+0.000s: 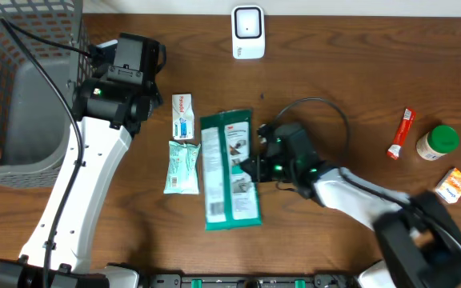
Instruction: Scan the item barcode
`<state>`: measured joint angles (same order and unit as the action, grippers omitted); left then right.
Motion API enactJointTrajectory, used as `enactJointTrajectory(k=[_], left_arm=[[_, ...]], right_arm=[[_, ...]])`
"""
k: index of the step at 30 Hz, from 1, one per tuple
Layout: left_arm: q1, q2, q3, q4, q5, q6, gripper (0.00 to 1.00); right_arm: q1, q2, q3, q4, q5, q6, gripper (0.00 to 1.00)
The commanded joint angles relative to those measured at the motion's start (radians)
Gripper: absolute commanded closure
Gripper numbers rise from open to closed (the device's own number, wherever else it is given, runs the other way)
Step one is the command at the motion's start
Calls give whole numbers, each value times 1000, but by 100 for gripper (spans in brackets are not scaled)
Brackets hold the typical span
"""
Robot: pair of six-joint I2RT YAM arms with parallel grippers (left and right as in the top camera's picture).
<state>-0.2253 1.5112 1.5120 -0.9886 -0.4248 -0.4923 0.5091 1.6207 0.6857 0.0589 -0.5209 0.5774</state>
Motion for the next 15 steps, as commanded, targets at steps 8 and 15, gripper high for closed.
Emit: enactJointTrajectory(k=[8,15], left_arm=[[2,4,-5,-2,-13,13,18],[2,4,-5,-2,-13,13,18]], right_arm=[[-135,-336,175,-622,193,-335,99],[-134,-324,241,-749,288,-381,99]])
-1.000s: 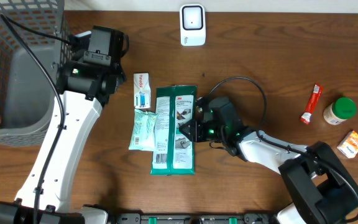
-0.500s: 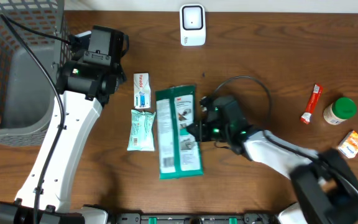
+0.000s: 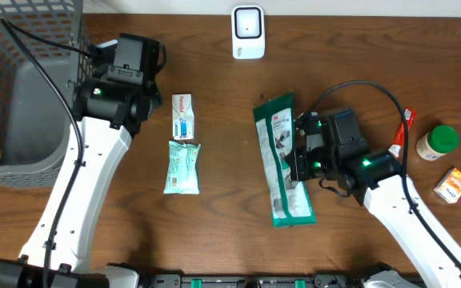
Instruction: Scan the item barcode
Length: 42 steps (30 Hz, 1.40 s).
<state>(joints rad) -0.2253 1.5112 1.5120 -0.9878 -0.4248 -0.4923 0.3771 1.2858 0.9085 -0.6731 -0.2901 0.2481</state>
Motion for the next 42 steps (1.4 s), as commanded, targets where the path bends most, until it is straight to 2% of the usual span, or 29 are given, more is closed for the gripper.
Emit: enactJointTrajectory(k=[1,9,11,12,13,16,18,20,29,42], left_arm=[[2,4,-5,-3,-14,13,18],[2,4,-5,-3,-14,13,18],[2,4,-5,-3,-13,13,18],[2,4,-5,-3,-13,13,18],[2,4,-5,-3,-13,13,18],[2,4,-5,-3,-13,13,18],[2,4,-5,-3,-13,13,18],[2,4,-5,-3,-14,13,18],[2,4,-5,-3,-13,13,18],[2,4,-5,-3,-14,13,18]], right_arm=[[-1,25,18,-26,57,-52,99],[95,151,18,-27,84,-52,98],[127,170,18,-26,113,-51,78],[140,176,18,-26,126,-50,71],[152,184,18,-26,140,-44,67],[174,196,18,-26,151,-23,71],[182,203,18,-21,151,10,76],[185,209,16,-16,152,21,77],[143,220,14,-26,150,24,44],[142,220,12,-24,128,24,41]])
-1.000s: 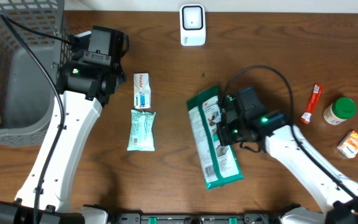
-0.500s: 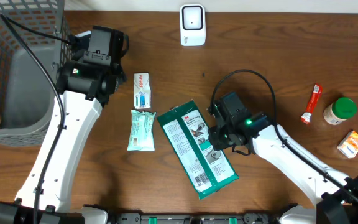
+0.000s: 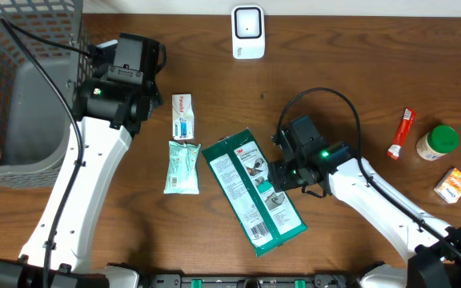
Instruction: Scan the item barcode
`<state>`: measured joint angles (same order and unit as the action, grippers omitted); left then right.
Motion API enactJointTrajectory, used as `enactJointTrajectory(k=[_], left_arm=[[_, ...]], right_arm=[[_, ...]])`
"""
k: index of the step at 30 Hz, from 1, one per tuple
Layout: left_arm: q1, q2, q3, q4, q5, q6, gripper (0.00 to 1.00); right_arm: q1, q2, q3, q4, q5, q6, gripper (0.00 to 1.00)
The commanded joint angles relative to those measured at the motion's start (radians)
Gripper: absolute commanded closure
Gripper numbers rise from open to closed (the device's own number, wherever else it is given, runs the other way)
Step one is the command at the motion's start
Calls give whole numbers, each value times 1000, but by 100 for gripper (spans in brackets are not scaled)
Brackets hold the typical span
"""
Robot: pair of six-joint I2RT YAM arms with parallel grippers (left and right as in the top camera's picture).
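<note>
The green 3M package is held slantwise at the table's middle, printed back up, with a barcode near its lower end. My right gripper is shut on the package's right edge. The white scanner stands at the back edge, well away from the package. My left gripper is at the back left beside the basket, and its fingers are hidden under the wrist.
A wire basket fills the far left. A small white and blue box and a pale green pouch lie left of the package. A red stick, a green-lidded jar and an orange box lie at the right.
The right gripper has brought the green package leftwards and towards the front, turned from near upright to a diagonal, with its wide printed face now showing. The left arm has not moved.
The package first lay beside the pale green pouch with my right gripper at its right edge. It was then further right, narrow side up, in the gripper. Now it is back near the middle, slanted, face up, still in the gripper.
</note>
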<state>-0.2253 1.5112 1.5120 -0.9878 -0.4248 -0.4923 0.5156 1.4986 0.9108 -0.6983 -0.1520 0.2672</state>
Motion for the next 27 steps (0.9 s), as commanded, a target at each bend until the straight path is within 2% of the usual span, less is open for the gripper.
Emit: enactJointTrajectory(k=[1,27], left_arm=[[2,4,-5,-3,-13,13,18],[2,4,-5,-3,-13,13,18]], right_arm=[[3,7,10,2,-10,5,41],[2,7,10,27,-10,-14,41]])
